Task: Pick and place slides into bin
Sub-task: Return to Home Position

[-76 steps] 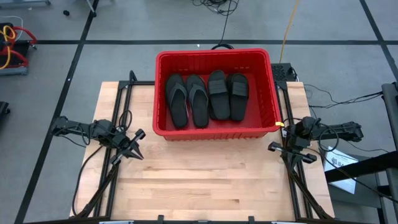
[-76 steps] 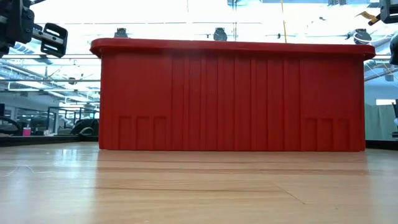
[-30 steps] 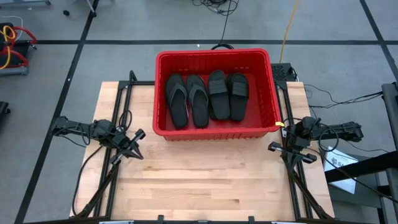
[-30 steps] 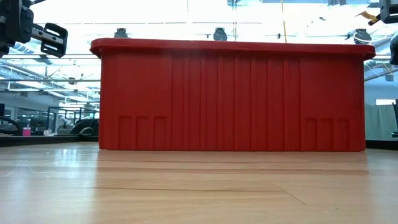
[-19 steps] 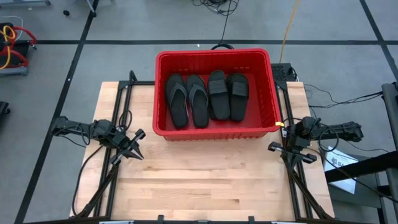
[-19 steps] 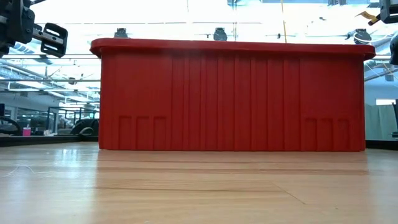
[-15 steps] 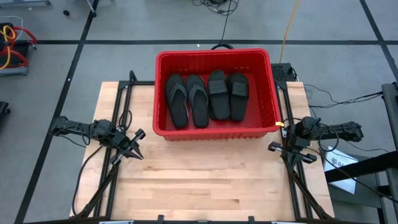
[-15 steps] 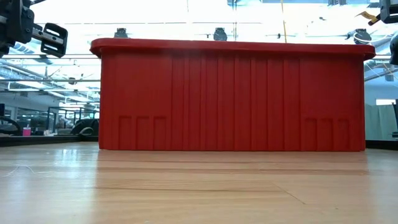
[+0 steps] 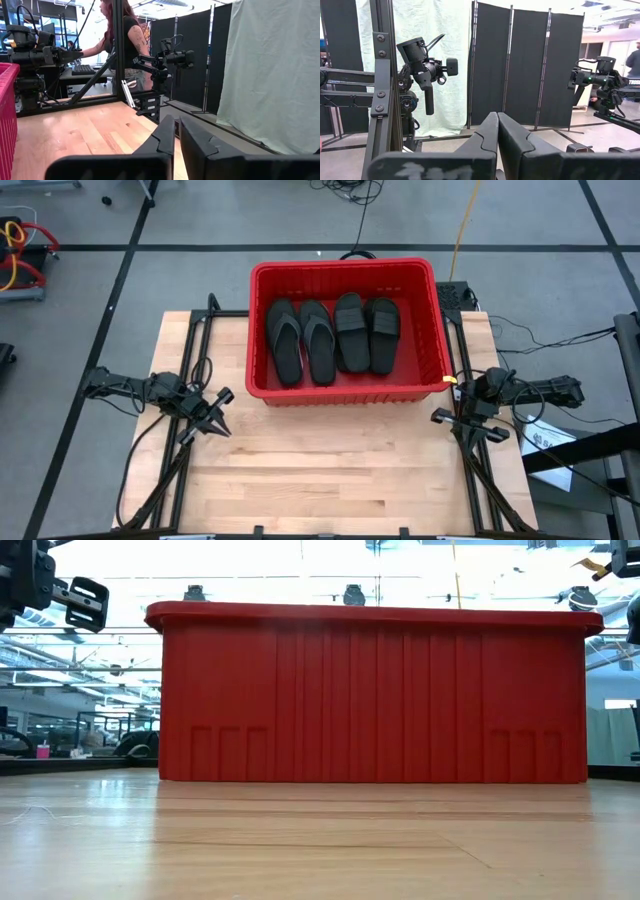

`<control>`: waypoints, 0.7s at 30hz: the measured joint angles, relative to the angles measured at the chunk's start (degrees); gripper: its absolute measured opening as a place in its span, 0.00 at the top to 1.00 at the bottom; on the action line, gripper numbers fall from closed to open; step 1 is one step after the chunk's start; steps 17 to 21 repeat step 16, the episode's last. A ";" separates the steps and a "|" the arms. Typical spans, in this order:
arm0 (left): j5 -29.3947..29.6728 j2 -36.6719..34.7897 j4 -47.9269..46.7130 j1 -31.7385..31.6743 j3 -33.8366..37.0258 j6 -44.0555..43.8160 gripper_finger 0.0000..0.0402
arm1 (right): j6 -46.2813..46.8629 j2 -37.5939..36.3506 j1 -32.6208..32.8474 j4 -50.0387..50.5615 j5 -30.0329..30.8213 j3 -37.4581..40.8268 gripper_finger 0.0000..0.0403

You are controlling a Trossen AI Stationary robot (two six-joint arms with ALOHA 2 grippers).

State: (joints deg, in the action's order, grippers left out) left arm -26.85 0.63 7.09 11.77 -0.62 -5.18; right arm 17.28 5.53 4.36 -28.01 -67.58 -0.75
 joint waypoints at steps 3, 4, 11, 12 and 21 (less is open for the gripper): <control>0.00 0.01 0.00 0.00 0.00 -0.02 0.93 | 0.00 -0.01 -0.02 0.00 -0.01 0.00 1.00; 0.00 0.01 0.00 0.00 0.00 0.00 0.93 | 0.00 0.01 -0.01 0.00 -0.01 0.00 1.00; 0.00 0.01 0.00 0.00 0.00 -0.02 0.96 | 0.00 0.01 -0.02 0.01 -0.01 -0.01 1.00; 0.00 0.01 0.00 -0.02 0.00 -0.02 0.97 | 0.00 0.00 -0.01 0.00 -0.01 -0.02 1.00; 0.00 -0.01 0.00 -0.01 0.00 -0.02 1.00 | 0.00 -0.01 0.00 0.00 -0.01 0.00 1.00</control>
